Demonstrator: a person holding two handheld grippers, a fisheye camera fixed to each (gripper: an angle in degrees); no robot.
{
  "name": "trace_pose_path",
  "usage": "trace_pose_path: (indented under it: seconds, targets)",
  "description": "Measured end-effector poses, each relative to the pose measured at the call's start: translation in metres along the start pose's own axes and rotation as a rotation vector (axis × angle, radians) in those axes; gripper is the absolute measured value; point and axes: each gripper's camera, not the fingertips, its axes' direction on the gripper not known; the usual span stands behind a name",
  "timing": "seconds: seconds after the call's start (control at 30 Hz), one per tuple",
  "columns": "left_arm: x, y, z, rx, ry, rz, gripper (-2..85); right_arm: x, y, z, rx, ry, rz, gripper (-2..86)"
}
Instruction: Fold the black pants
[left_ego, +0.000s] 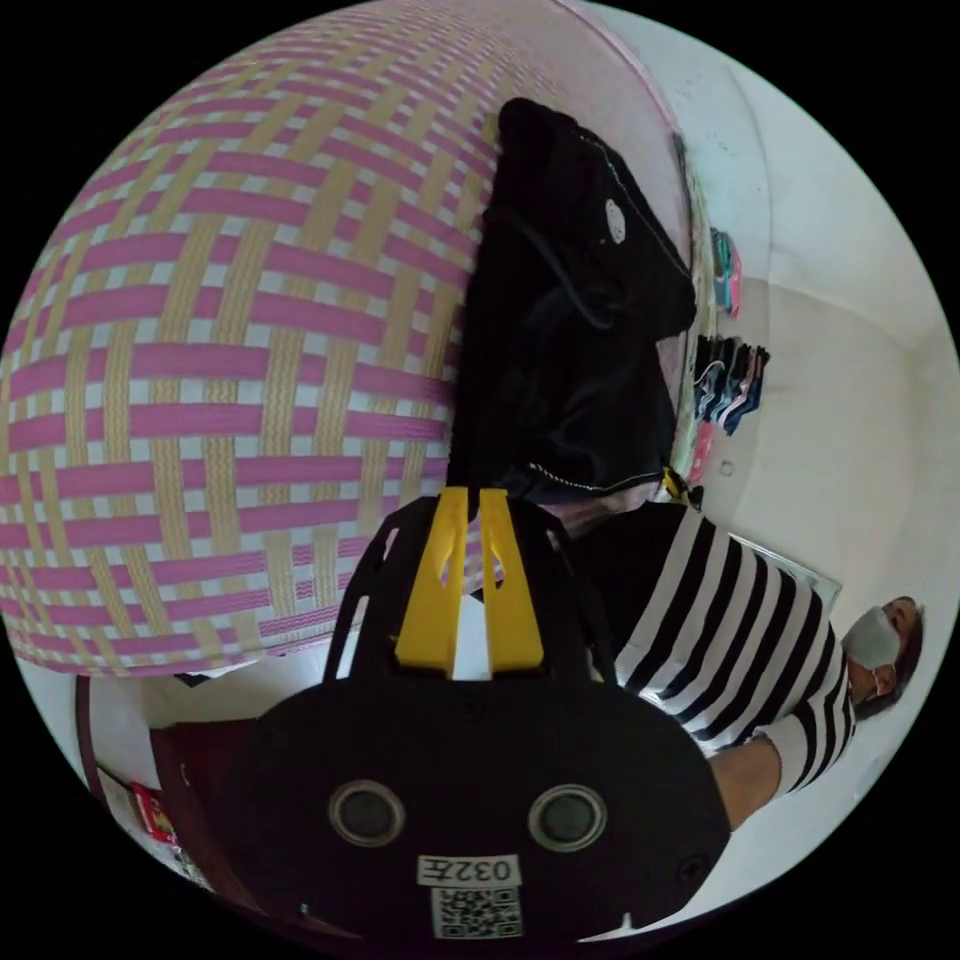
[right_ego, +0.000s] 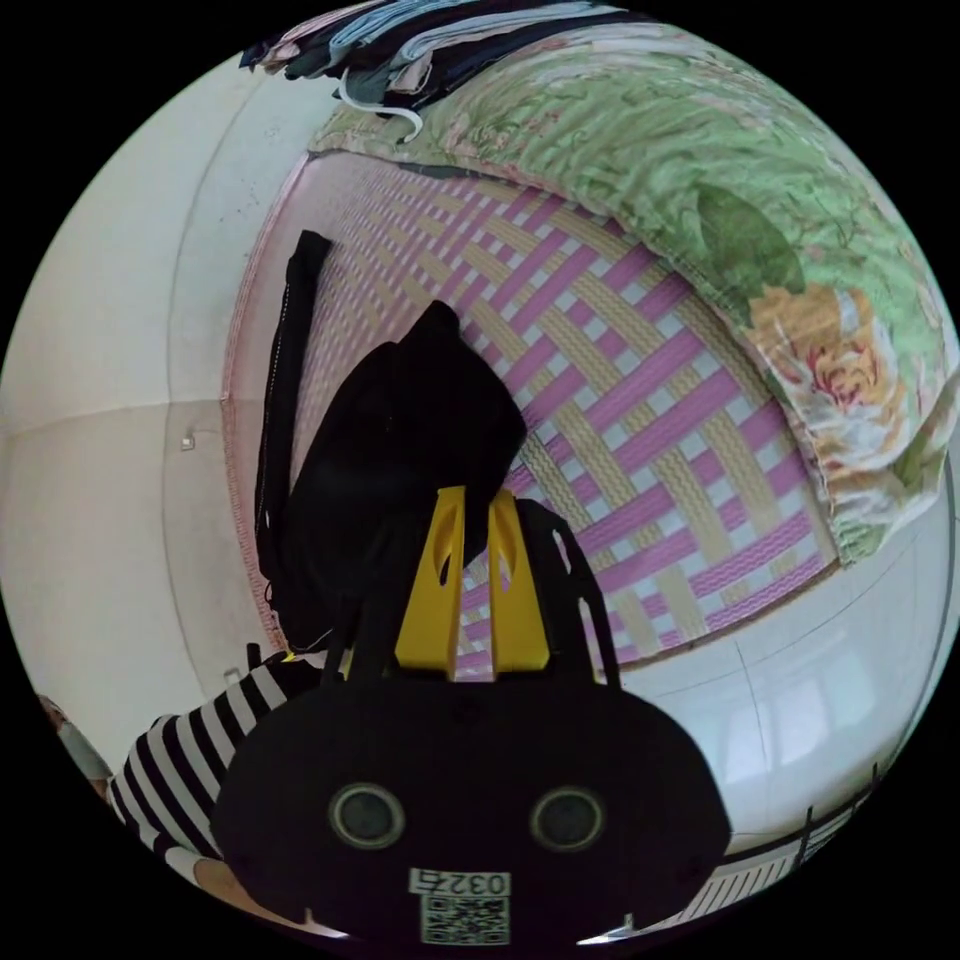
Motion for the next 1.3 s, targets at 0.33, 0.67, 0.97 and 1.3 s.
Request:
trace_pose_path:
  seconds: [0.33,0.67,0.97,1.3]
  targets:
    - [0.002,0.067,-0.055,0.466,0.091,-0.096,-0.5,-0.051,0.05,-0.061,0.282,0.188,0.046,4.6]
    - [0.075,-0.05,-0.063,0.585,0.093,0.009,6.7,-0.19,0.044,0.052,-0.082,0.062,-0.427,-0.9]
    - [0.06,-0.128,-0.065,0.487,0.12,-0.005,4.7,-0.267,0.052,0.085,-0.245,0.003,-0.501,-0.8]
    - [0.06,-0.119,-0.109,0.505,0.143,0.167,2.1,-0.317,0.056,0.115,-0.406,0.11,-0.526,-0.9]
